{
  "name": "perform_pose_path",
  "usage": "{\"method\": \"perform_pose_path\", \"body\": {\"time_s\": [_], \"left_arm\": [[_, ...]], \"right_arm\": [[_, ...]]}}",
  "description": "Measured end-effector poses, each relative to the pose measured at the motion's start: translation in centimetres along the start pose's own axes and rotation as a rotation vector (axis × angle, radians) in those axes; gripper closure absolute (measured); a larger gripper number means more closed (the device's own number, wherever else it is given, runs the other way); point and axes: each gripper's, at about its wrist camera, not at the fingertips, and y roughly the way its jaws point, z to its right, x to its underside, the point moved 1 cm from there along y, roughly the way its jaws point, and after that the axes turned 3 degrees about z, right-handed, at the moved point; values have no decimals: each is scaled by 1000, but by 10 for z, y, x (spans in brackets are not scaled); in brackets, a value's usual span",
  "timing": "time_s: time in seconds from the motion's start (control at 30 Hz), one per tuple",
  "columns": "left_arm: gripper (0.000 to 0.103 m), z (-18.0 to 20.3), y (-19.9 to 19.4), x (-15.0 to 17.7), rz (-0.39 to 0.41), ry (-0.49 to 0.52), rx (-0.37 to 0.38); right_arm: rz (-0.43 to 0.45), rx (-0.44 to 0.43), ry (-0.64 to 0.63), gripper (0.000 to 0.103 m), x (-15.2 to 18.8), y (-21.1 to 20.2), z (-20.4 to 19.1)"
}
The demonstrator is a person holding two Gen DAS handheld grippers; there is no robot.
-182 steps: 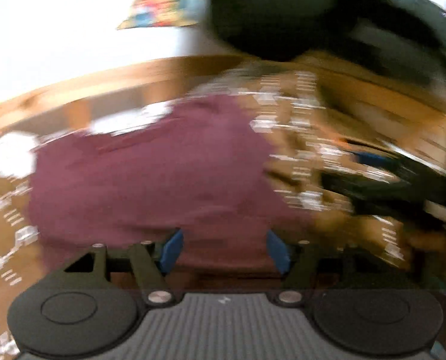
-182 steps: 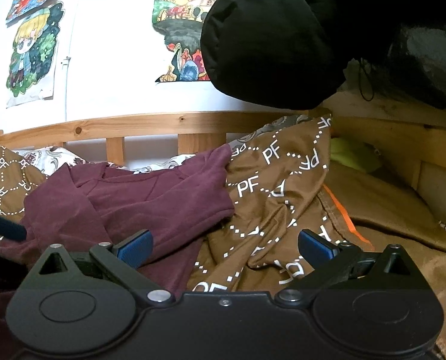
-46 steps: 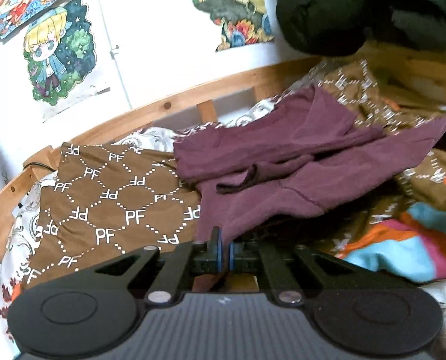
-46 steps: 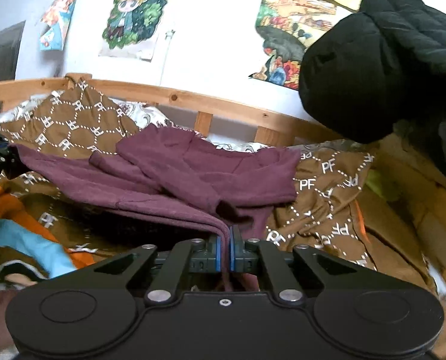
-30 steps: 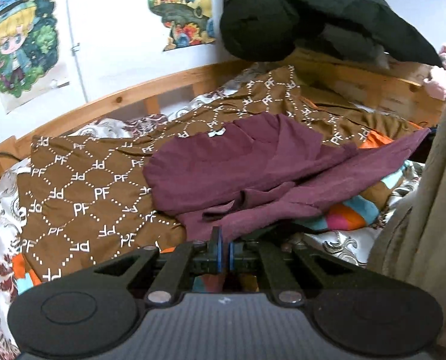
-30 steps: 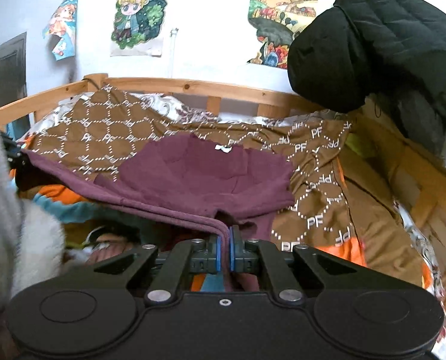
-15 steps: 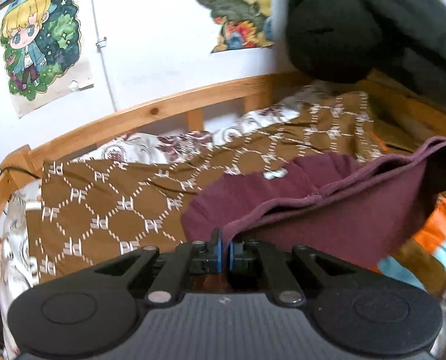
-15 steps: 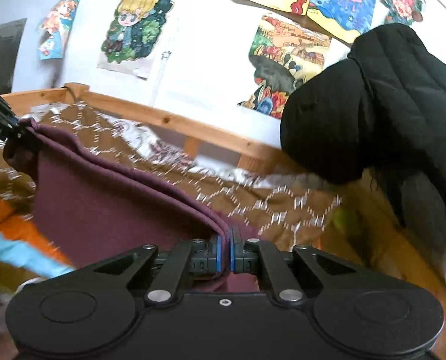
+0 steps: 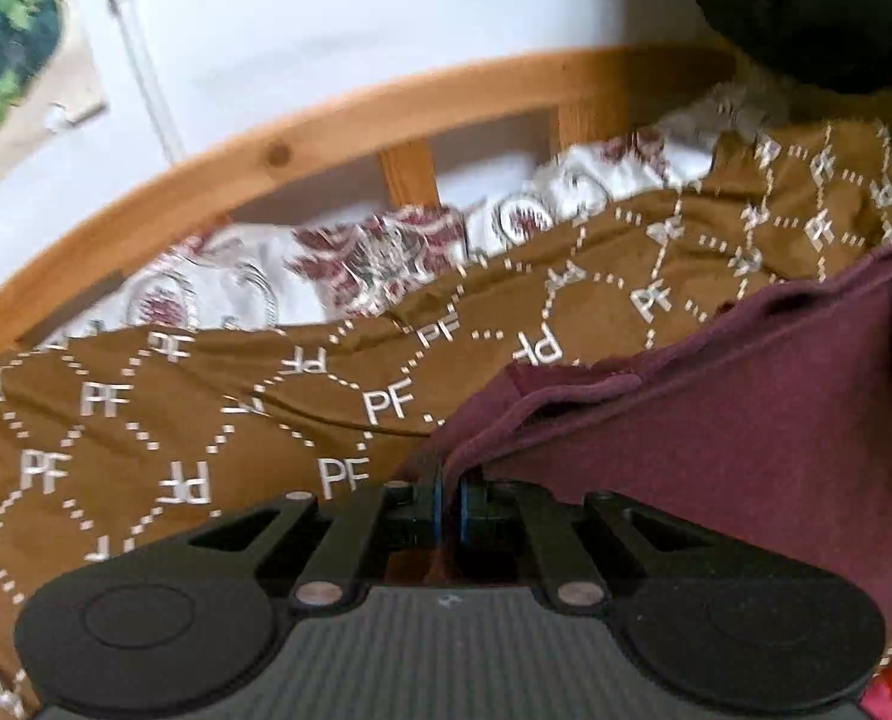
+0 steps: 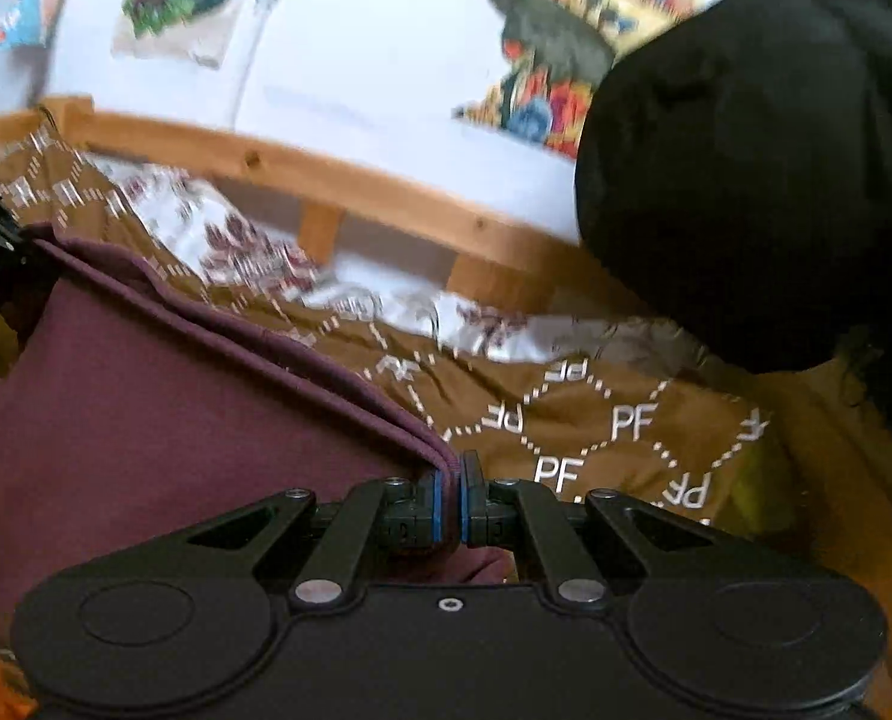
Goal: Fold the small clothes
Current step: 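Lift the hem with both tools and fold it toward the collar, then open both tools and withdraw them from the folded shirt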
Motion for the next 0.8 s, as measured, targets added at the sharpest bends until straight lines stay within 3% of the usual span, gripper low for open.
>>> {"method": "perform_pose_path", "body": {"time_s": [0.23,0.33,0.37,0.4,0.43,0.5,0.53,0.67,0.8], "left_arm": [[95,-18,43,1,-60,-44,26],[74,-20,55,2,-89,-49,18],[51,-22,58,2,-107,-65,18],[29,-26,57,2,-116,-91,18],[21,-31,52,2,-101,-132,9],[2,-42,31,5,-31,-229,-42],[1,-47,19,8,-4,-274,-64],[1,-43,-26,30,54,-345,-102],[1,-11,-64,52,36,-323,-68]], "right_arm": [[-88,-25,15,98,16,64,-6],[-104,-24,17,97,19,81,-12],[-111,-20,16,93,21,87,-13],[-118,-24,23,81,22,92,-12],[-117,-31,40,71,23,95,-10],[-87,-27,161,13,31,87,5],[-57,-25,231,6,35,78,13],[-5,-8,535,1,53,11,40],[61,29,617,0,78,-86,32]]}}
